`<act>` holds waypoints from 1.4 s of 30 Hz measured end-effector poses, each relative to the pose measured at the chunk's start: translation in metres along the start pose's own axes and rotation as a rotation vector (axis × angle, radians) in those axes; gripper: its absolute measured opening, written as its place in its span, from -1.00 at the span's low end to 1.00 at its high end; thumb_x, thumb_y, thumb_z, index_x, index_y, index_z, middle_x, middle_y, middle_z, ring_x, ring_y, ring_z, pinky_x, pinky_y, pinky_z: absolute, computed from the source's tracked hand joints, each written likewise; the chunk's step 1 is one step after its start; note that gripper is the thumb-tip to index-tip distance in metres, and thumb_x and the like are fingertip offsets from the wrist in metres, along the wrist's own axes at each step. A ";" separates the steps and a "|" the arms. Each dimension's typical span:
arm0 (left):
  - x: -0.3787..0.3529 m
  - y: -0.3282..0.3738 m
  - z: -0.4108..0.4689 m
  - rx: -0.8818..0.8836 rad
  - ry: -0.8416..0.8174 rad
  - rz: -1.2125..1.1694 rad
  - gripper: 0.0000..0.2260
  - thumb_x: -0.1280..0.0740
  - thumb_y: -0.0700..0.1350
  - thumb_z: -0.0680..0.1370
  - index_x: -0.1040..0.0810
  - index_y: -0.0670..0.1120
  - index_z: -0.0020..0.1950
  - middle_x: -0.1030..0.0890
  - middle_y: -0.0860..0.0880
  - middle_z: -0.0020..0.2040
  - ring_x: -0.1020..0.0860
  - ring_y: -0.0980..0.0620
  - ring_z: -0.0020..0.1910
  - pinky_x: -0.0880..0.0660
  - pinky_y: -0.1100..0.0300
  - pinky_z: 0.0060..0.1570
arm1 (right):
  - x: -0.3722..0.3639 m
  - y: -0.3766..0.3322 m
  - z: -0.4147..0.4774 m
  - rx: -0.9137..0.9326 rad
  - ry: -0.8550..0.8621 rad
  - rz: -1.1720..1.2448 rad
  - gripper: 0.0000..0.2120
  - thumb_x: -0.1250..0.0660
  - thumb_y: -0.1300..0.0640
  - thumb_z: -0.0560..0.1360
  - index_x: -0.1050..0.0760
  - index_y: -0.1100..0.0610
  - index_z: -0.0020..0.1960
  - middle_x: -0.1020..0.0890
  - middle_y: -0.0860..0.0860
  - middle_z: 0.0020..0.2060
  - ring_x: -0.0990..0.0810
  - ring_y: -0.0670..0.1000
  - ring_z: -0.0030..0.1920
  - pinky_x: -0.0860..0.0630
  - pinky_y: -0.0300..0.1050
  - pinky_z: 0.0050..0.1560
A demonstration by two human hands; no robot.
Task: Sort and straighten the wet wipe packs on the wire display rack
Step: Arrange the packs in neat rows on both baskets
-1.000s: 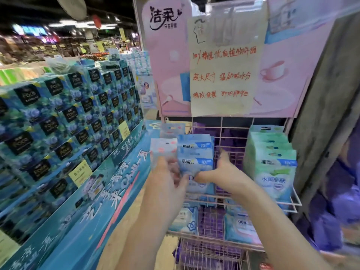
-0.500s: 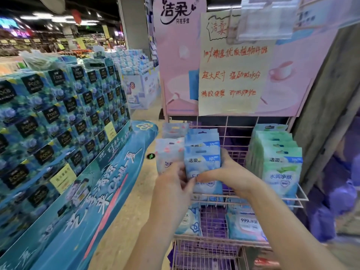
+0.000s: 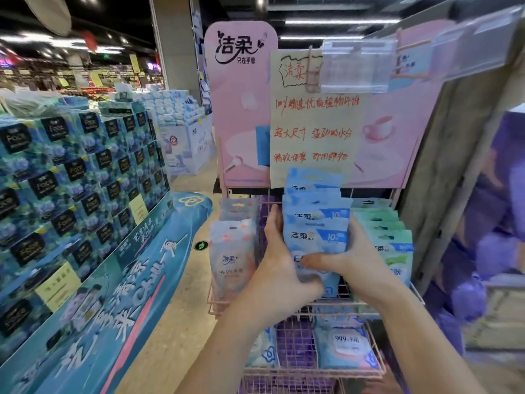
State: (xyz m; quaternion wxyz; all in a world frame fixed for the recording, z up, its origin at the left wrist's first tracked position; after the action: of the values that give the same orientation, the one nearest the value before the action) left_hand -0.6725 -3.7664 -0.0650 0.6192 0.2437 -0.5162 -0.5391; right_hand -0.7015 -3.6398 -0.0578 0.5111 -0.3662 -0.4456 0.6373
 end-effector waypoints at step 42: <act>0.002 -0.005 -0.004 0.205 0.057 0.196 -0.01 -0.55 0.13 0.36 -0.06 0.18 0.66 -0.50 0.14 0.47 -0.52 0.14 0.40 -0.45 0.10 0.42 | -0.005 -0.017 -0.054 -0.056 0.456 -0.350 -0.26 -0.30 0.35 0.46 -0.21 0.02 0.59 -0.43 -0.15 0.46 -0.40 -0.18 0.45 -0.36 -0.11 0.47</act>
State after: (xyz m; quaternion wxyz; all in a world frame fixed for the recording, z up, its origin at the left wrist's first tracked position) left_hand -0.6713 -3.7710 -0.0693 0.6553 0.2692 -0.5721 -0.4134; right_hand -0.6446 -3.6328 -0.0595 0.6899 -0.4317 -0.3929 0.4281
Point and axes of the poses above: each hand's wrist, its own z-axis towards the middle knuckle, its own x-axis out of the back of the hand, y = z × x, the point moved 10 cm from there along z, towards the middle knuckle
